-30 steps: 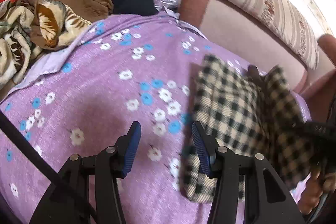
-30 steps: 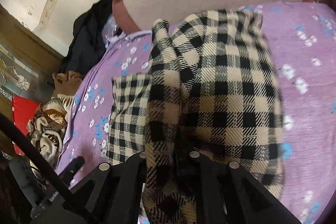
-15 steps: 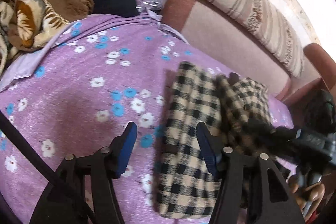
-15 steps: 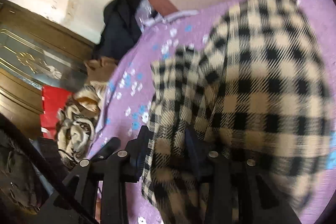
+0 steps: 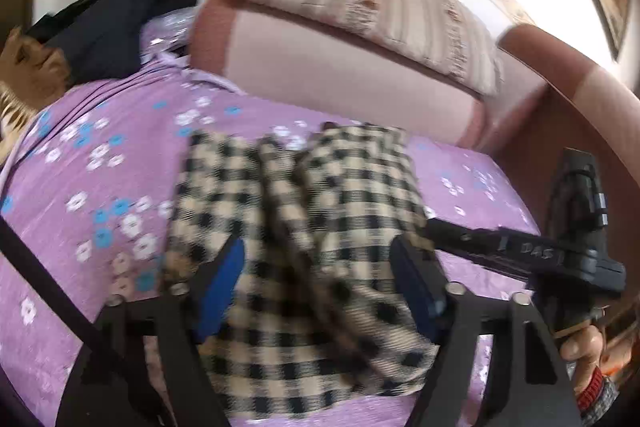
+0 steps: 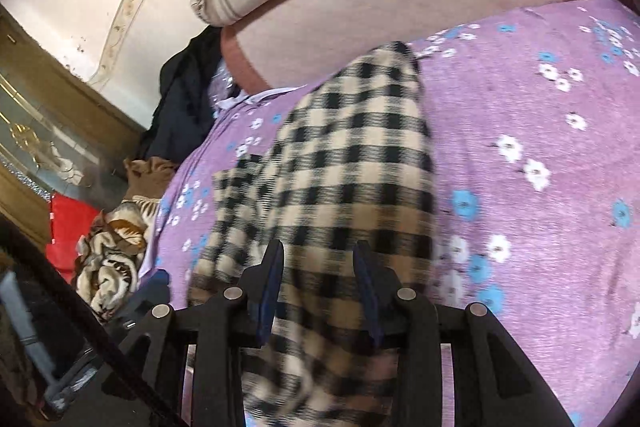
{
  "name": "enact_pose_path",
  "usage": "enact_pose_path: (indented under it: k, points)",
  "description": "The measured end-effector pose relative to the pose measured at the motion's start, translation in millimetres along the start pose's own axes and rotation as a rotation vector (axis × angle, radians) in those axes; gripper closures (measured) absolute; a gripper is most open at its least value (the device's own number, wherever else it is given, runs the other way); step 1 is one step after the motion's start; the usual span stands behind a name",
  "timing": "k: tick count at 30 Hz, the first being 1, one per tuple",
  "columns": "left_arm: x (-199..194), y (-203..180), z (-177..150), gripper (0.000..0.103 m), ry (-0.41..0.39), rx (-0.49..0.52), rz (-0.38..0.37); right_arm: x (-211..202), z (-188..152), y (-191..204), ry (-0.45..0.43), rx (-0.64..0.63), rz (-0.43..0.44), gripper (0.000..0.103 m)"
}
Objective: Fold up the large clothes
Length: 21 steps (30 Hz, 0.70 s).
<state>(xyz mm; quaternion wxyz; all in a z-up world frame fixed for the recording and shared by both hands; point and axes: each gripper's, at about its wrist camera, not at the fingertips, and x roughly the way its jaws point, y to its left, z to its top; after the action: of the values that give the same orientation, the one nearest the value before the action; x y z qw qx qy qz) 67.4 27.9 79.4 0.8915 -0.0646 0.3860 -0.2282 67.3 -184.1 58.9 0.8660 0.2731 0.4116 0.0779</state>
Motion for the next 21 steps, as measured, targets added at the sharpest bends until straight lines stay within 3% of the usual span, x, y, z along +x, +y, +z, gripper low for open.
enact_pose_path:
  k: [3, 4, 6, 8, 9, 10, 12, 15, 18, 21]
  points:
    - [31.2, -13.4, 9.9, 0.018, 0.1, 0.031, -0.007, -7.7, -3.6, -16.3, -0.017, 0.02, -0.008, 0.062]
    - [52.0, -15.9, 14.3, 0.018, 0.165, 0.037, 0.022, -11.0, -4.8, -22.3, -0.021, 0.032, -0.011, 0.062]
    - [76.5, -13.5, 15.1, 0.018, 0.216, 0.006, 0.052, -16.7, -7.7, -30.6, -0.024, 0.043, -0.013, 0.062]
    - [99.0, -12.1, 9.0, 0.039, 0.323, -0.029, 0.022, -21.0, -11.0, -37.8, -0.025, 0.043, -0.025, 0.062]
    - [102.8, -13.4, 5.7, 0.065, 0.347, -0.021, 0.004, -21.9, -12.4, -40.8, -0.023, 0.041, -0.034, 0.062]
    - [102.4, -14.6, 4.8, 0.084, 0.348, -0.008, 0.013, -22.2, -13.8, -44.3, -0.017, 0.037, -0.047, 0.062]
    - [91.6, -15.6, 7.7, 0.093, 0.326, 0.009, 0.019, -21.9, -15.2, -48.6, -0.009, 0.032, -0.058, 0.062]
    - [64.9, -9.1, 19.5, 0.094, 0.287, -0.001, 0.027, -21.6, -14.6, -45.9, -0.011, 0.029, -0.044, 0.062]
    - [32.1, 3.9, 26.3, 0.094, 0.216, 0.031, 0.113, -16.3, -13.9, -32.1, -0.01, 0.003, -0.026, 0.062]
    - [18.8, 27.9, 20.5, 0.094, 0.202, 0.047, 0.192, -2.5, -14.9, -12.5, 0.014, -0.036, -0.012, 0.062]
